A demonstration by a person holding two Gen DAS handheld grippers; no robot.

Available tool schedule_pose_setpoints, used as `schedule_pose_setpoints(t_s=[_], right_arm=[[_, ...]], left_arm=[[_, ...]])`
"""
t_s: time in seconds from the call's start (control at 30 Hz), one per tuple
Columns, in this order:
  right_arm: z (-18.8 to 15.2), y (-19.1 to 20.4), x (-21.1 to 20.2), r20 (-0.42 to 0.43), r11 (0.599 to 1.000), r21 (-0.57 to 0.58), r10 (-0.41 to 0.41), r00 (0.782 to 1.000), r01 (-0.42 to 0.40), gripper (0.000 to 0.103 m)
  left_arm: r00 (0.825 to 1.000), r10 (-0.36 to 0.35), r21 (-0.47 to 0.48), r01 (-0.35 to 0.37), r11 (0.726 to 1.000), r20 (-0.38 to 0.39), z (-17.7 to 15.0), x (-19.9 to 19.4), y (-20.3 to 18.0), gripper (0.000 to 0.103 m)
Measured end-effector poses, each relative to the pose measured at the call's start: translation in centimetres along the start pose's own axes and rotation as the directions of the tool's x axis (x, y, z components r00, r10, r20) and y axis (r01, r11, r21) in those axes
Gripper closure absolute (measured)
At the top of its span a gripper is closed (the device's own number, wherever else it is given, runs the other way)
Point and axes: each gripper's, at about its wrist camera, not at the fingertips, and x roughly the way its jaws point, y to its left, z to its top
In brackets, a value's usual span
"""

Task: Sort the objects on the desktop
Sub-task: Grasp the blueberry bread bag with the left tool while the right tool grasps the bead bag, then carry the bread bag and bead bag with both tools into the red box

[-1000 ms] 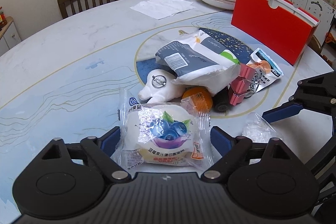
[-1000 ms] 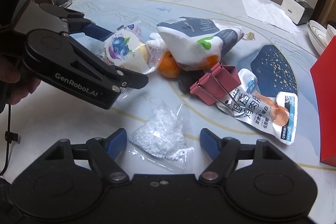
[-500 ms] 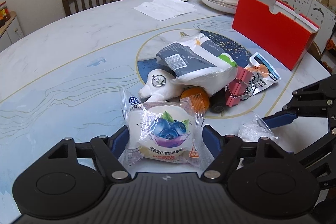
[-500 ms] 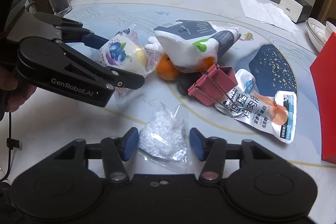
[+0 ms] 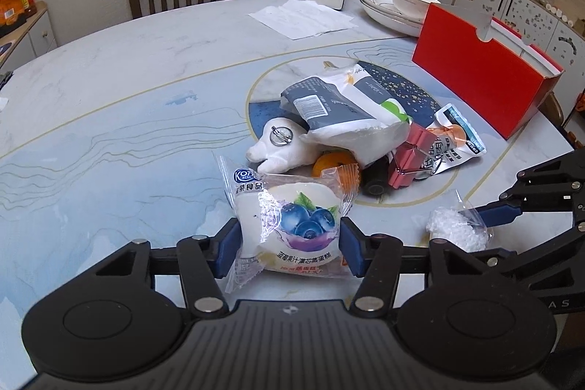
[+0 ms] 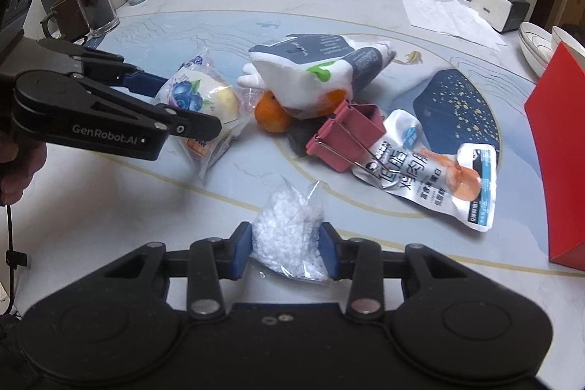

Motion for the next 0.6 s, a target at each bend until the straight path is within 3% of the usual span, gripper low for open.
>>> schedule_pose_setpoints(t_s=[0.6], right_arm=[[-1.0, -3.6, -3.5, 0.032, 0.997, 0.066, -0.045, 0.998, 0.042, 0.065]], left_arm=[[0.999, -0.047, -0.037, 0.046, 0.998, -0.021, -0.7, -2.0, -3.4, 0.048]])
